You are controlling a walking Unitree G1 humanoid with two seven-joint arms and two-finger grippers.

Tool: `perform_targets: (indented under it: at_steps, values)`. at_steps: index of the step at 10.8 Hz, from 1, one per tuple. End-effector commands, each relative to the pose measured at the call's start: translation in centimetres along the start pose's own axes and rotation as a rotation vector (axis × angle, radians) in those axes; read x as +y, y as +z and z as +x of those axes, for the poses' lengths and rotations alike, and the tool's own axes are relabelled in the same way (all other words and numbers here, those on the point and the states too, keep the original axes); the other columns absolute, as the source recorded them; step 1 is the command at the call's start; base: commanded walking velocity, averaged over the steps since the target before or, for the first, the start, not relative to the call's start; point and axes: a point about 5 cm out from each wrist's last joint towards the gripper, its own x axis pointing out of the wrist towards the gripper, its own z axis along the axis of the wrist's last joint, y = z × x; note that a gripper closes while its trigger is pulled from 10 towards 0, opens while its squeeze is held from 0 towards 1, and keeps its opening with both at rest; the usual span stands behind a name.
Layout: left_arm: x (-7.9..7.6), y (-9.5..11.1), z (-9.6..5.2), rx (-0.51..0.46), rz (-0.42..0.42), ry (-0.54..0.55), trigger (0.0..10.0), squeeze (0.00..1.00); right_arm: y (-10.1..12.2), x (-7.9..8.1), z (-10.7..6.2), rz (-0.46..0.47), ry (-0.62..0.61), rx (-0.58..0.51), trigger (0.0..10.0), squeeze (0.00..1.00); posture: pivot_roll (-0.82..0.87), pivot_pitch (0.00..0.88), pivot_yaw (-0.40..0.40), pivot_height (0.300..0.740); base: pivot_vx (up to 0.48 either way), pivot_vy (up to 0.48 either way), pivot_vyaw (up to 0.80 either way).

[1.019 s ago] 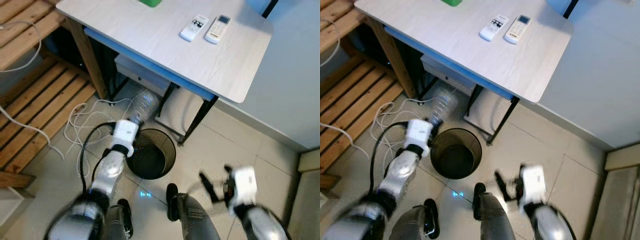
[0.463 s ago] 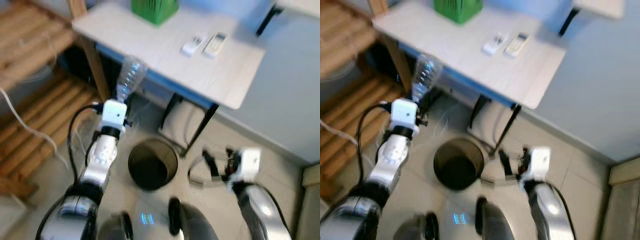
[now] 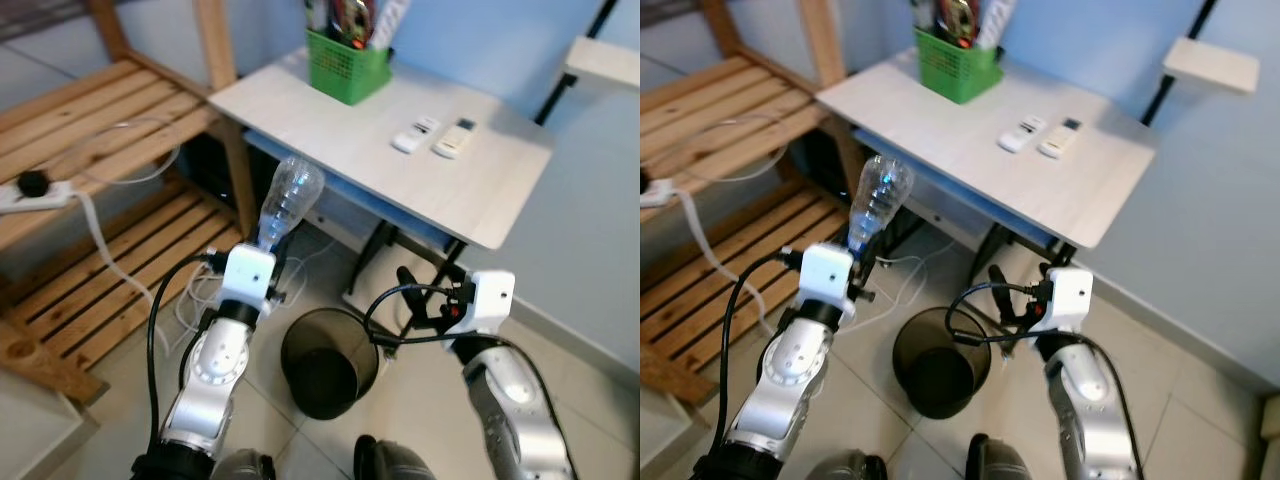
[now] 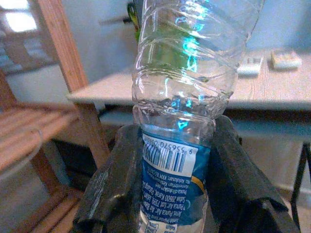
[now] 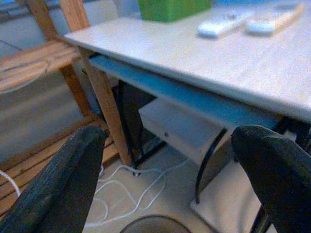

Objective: Clean up the room

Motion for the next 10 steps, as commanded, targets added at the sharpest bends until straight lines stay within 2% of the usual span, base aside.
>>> perform_targets:
  at_steps: [1, 3, 6, 7, 8, 9, 10]
  values:
    - [-0.4, 1.2, 0.7, -0.039, 0.018, -0.009, 10.0, 0.0, 0.1, -0.3, 0.2, -0.02, -0.001, 0.007, 10.0, 0.0, -0.04, 0.04, -0.001, 0.74, 0.0, -0.454, 0.0]
    - [-0.9, 1.7, 1.5, -0.032, 0.047, -0.044, 10.0, 0.0, 0.0, -0.2, 0.6, -0.022, 0.003, 0.004, 10.0, 0.0, -0.05, 0.041, 0.002, 0.74, 0.0, -0.454, 0.5]
    - [-2.0, 1.8, 1.9, -0.019, 0.057, -0.079, 10.0, 0.0, -0.7, -0.3, 0.1, -0.028, 0.002, 0.034, 10.0, 0.0, -0.06, 0.047, 0.012, 0.74, 0.0, -0.453, 0.52]
    - [-2.5, 1.4, 2.1, 0.021, 0.008, -0.104, 10.0, 0.0, -1.4, -0.5, 0.0, -0.026, -0.024, 0.069, 10.0, 0.0, -0.07, 0.049, 0.015, 0.74, 0.0, -0.435, 0.0]
    - [-1.8, 0.6, 2.5, 0.058, -0.004, -0.077, 10.0, 0.0, -1.4, -0.5, -0.2, -0.036, -0.016, 0.072, 10.0, 0.0, -0.07, 0.052, 0.014, 0.74, 0.0, 0.0, 0.0]
    - [-0.1, -1.0, 2.8, 0.09, 0.028, -0.041, 10.0, 0.0, -1.4, -0.8, -0.8, -0.048, -0.007, 0.085, 10.0, 0.0, -0.08, 0.069, 0.001, 0.74, 0.0, 0.0, 0.0]
    - [0.5, -1.9, 2.7, 0.107, 0.057, -0.039, 10.0, 0.0, -1.4, -1.1, -1.2, -0.064, -0.001, 0.095, 10.0, 0.0, -0.1, 0.087, -0.015, 0.74, 0.0, 0.0, 0.0]
